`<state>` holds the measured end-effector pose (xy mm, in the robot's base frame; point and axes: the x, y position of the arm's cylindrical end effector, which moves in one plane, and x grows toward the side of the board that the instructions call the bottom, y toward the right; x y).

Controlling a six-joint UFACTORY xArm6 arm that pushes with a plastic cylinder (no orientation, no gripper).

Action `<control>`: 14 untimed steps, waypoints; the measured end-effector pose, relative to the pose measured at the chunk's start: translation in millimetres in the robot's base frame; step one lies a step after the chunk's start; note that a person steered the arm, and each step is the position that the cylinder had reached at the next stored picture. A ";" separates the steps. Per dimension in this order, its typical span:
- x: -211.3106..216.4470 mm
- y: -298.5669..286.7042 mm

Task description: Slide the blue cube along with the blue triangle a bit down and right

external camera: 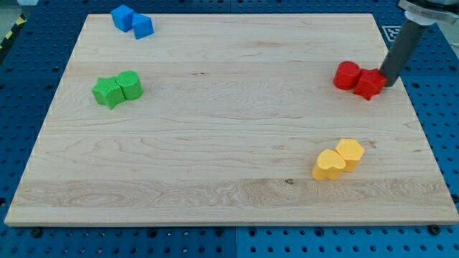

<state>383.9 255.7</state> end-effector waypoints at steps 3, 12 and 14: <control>-93.2 -41.0; -130.4 -509.6; -192.3 -535.1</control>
<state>191.7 -279.4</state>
